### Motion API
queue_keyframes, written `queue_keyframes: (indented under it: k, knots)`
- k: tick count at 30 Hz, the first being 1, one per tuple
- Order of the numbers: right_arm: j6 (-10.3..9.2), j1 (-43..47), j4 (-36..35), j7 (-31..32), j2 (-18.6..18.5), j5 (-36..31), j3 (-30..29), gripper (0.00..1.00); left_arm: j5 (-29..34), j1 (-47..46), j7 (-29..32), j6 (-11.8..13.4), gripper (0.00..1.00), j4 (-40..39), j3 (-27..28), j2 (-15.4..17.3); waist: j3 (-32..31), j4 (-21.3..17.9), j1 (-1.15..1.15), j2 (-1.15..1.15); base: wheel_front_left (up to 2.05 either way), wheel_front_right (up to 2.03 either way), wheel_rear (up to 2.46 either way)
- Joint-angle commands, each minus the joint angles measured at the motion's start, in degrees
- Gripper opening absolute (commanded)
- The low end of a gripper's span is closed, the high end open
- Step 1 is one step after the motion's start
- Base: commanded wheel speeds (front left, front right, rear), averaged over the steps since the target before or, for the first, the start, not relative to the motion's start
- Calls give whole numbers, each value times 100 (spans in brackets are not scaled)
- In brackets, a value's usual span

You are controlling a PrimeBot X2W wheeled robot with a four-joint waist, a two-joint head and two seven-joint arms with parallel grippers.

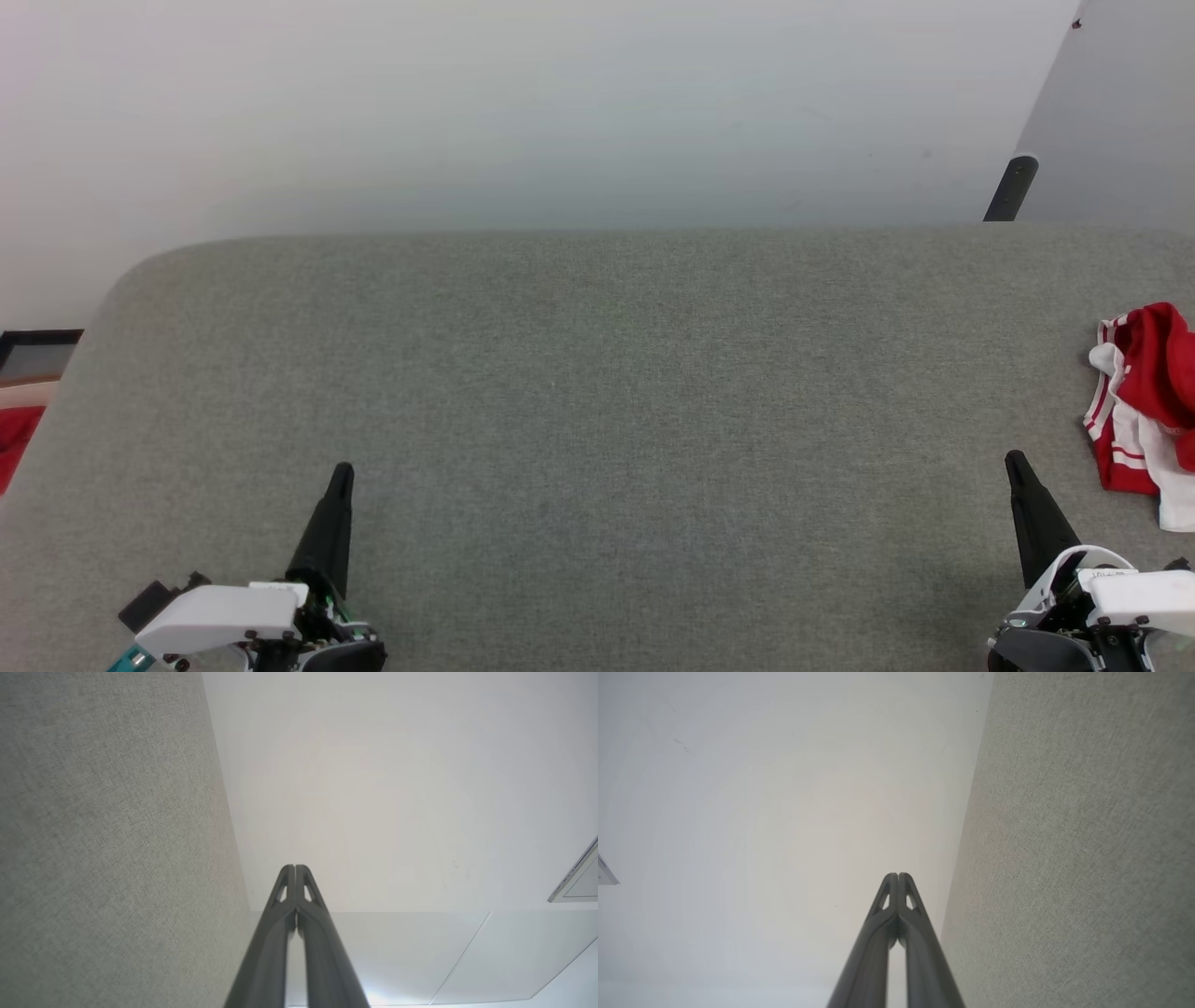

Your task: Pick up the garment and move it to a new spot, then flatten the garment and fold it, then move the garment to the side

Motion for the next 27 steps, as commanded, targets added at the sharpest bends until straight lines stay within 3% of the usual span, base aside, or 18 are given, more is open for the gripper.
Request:
queue_keyframes:
  k: [1, 27]
  knots:
    - [0, -20, -10, 8, 14, 22, -2, 0, -18, -51, 15, -16, 0, 0, 10, 0, 0, 0, 0, 0, 0, 0, 0]
    - [0, -20, -10, 7, 13, 23, -1, 0, -19, -50, 14, -16, 0, 0, 11, 0, 0, 0, 0, 0, 0, 0, 0]
